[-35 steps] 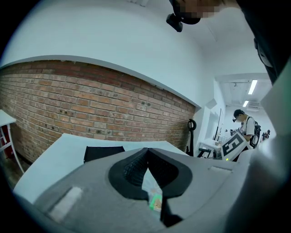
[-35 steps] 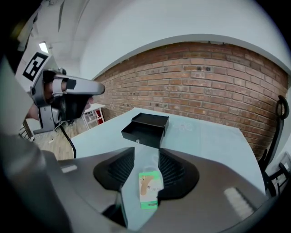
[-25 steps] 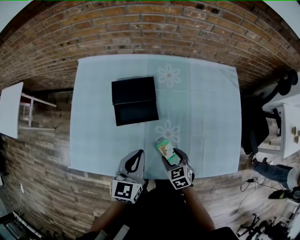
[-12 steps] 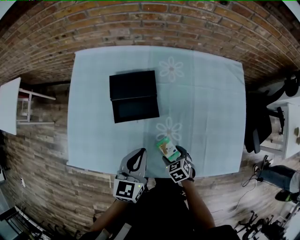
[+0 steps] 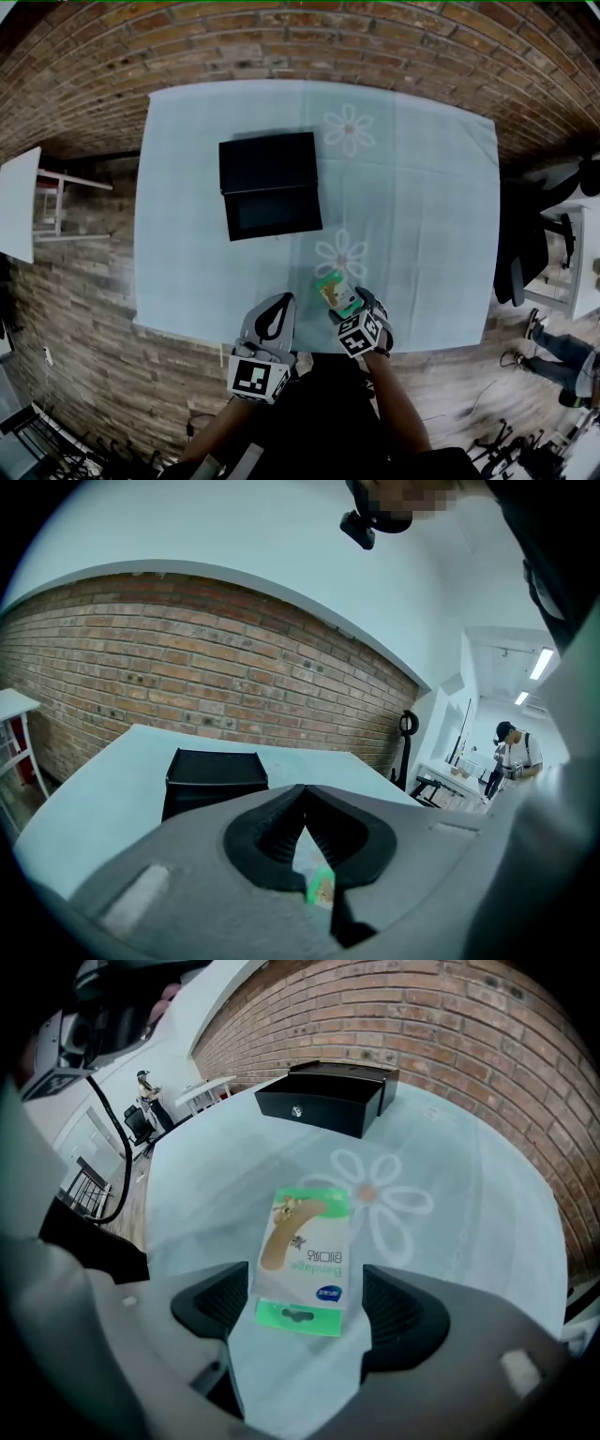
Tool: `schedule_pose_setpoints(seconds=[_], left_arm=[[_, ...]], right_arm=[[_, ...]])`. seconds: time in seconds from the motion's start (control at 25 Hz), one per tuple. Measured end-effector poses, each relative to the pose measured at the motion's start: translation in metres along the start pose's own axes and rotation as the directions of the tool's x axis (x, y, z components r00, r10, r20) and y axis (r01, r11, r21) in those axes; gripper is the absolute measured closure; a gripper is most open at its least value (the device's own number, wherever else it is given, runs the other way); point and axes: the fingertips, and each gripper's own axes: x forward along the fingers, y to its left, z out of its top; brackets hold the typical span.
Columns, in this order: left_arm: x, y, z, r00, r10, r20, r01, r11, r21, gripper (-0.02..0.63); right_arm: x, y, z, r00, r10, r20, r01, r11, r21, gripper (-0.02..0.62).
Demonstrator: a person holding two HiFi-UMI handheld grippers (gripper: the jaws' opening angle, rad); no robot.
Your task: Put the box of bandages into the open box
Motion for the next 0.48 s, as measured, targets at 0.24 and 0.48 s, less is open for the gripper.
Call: schedule_pose_setpoints(seconds=[0.24,0.48], left_arm=[[-0.001,0.002,-0.001,1.000,0.011,0.000,-0.011,1.000,-0.006,0.606],[-0.005,0.001,-0.005,1.000,0.015,0.005,-0.015,1.000,-0.007,0.606]], right_arm=[[0.007,0.003,-0.006,0.999,0.008,-0.031,-0.009,1.000,-0.028,0.229],[0.014,0.003,-0.009,0.999,-0.011,-0.048,0.009,0.999,-0.052,0.230]])
